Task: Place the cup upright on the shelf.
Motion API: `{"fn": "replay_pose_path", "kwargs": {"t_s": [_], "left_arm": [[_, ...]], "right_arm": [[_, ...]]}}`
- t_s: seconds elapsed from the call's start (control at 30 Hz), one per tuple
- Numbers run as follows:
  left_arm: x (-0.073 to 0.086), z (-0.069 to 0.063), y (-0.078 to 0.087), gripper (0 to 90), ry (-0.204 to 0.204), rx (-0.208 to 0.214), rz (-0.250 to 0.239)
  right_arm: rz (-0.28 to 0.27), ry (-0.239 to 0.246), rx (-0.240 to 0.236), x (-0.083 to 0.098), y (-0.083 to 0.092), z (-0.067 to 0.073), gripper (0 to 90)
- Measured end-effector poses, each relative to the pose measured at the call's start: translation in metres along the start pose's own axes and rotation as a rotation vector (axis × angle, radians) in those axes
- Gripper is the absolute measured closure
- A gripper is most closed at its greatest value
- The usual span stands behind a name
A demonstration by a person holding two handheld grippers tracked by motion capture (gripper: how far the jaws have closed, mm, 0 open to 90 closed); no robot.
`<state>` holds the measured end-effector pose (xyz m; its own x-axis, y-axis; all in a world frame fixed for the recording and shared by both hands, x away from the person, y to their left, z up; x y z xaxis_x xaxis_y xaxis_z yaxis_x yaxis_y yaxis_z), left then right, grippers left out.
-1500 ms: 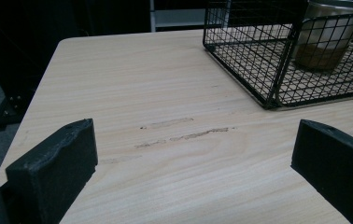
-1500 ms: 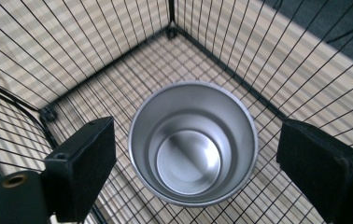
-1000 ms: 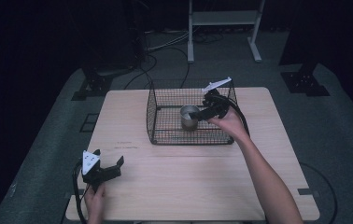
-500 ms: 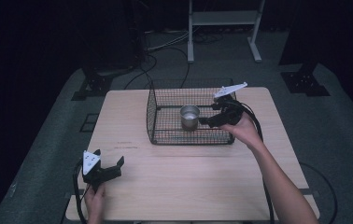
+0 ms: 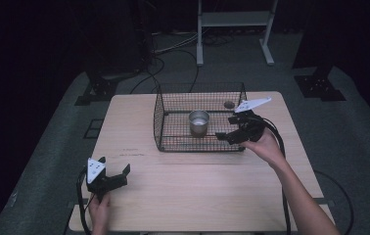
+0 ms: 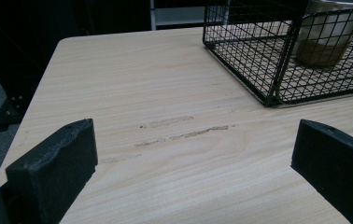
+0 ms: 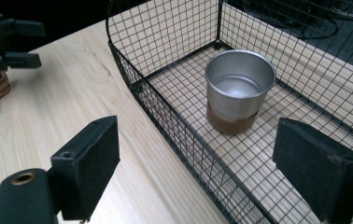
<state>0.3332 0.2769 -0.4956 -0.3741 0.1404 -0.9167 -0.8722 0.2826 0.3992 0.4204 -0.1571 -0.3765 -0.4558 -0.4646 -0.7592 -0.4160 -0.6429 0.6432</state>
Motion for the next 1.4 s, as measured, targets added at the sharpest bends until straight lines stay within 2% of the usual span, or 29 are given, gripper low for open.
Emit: {"fn": "replay_pose_path", "kwargs": {"t_s": [0.17,0.2,0.83,1.13,1.4], "left_arm": [[0.000,0.000,0.000,0.0,0.000,0.000,0.000],[0.000,0.000,0.000,0.0,0.001,0.000,0.001],[0.000,-0.001,0.000,0.0,-0.003,-0.003,0.005],[0.000,-0.002,0.000,0.0,-0.005,-0.004,0.006],[0.000,-0.002,0.000,0.0,-0.007,-0.006,0.008]], "right_arm": [[0.006,0.000,0.005,0.010,0.004,0.002,14.1],[0.008,0.012,0.015,0.014,0.005,0.003,14.1],[-0.008,-0.031,0.006,0.054,0.021,0.009,14.1],[-0.002,-0.045,0.027,0.079,0.027,0.008,14.1],[-0.007,-0.052,0.039,0.094,0.033,0.008,14.1]]}}
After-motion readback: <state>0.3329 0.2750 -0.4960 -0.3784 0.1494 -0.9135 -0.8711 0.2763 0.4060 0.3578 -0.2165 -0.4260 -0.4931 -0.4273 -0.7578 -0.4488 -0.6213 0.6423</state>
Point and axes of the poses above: each handheld gripper's, and its own axes: y roughly backward along the jaws, x roughly out of its underside, z roughly to its left, the point moved 4 cm from there along -y, roughly forward along the jaws, and after that the axes turned 4 degrees about z, right-handed, at the moved point
